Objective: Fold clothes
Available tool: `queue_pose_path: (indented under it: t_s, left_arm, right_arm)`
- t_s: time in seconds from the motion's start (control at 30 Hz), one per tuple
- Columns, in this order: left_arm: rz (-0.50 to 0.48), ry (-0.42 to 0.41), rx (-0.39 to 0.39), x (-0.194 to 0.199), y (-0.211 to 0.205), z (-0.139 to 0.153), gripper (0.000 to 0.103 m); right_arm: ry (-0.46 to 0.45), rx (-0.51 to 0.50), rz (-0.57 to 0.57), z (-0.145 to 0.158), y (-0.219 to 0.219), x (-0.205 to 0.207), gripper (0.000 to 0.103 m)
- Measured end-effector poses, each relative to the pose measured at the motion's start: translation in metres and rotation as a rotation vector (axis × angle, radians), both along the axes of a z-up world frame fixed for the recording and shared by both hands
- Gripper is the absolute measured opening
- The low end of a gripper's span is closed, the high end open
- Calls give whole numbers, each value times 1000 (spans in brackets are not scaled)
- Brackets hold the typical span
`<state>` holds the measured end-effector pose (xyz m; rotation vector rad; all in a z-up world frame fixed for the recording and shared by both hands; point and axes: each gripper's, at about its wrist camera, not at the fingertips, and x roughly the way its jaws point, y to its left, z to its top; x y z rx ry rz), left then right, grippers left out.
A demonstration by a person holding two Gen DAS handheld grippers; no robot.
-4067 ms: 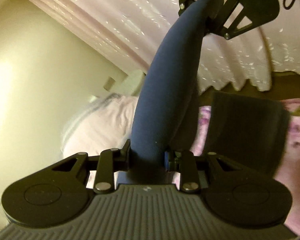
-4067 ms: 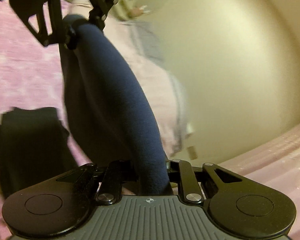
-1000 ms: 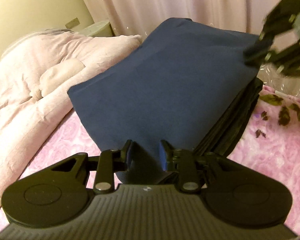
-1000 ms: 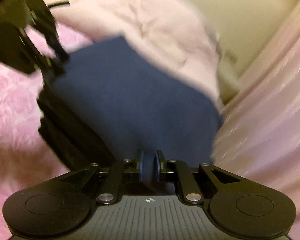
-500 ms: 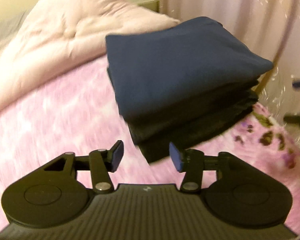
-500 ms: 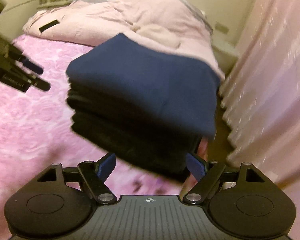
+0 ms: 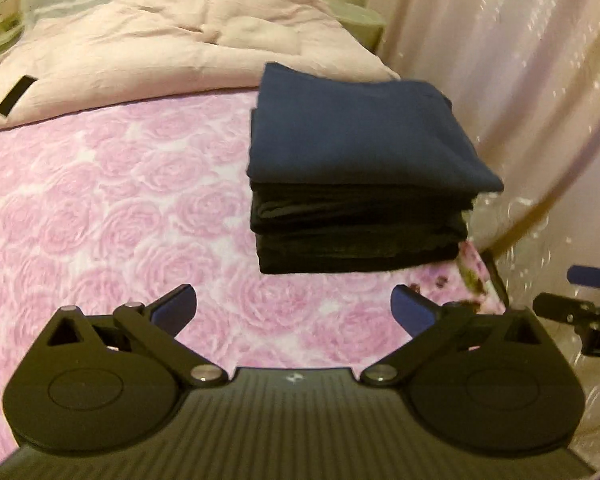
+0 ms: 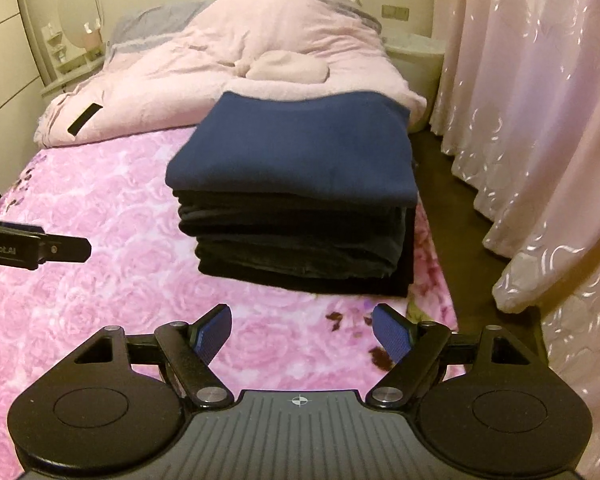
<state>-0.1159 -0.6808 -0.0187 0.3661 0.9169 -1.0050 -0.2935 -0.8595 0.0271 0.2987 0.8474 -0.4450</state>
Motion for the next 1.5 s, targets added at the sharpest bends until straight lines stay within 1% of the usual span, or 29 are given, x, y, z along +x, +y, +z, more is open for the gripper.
queue_pose_path:
  t_s: [0.07, 0.2, 0.3, 0.4, 0.43, 0.57, 0.63, 0.8, 1.0, 1.23, 1.5]
  left_arm:
    - [-19, 0, -20, -6, 4, 8, 101]
    - [-130, -31, -40, -22, 9, 21, 101]
    - [-165, -19, -61, -30, 18, 28, 101]
    - [-179, -55, -54, -38, 26, 34, 101]
    - [-176, -55, -49, -39, 28, 35, 101]
    - [-121, -8, -38, -35, 37, 40, 101]
    - [-111, -10, -39, -33, 43, 43, 101]
    - [-116, -18, -14, -29, 53, 47, 101]
    - [-80, -40, -2, -32, 62, 49, 101]
    - [-21, -44, -10, -34, 61, 50, 102]
    - [-2, -60, 12, -40, 52, 51, 102]
  right_arm:
    - [-13, -14, -16, 10, 6, -2, 80]
    - [-24, -39, -79, 24, 18, -6, 80]
    - [-27, -56, -129, 36, 32, -9, 80]
    - [-43, -78, -150, 49, 47, -10, 80]
    - [-47, -85, -155, 52, 51, -10, 80]
    - [-49, -91, -171, 61, 69, -8, 80]
    - [-46, -105, -165, 63, 77, -6, 80]
    - [-34, -119, -168, 65, 92, -2, 81]
    - [-19, -122, -170, 65, 106, 1, 81]
    - [-21, -110, -141, 63, 100, 3, 81]
    - [-30, -86, -120, 63, 86, 1, 81]
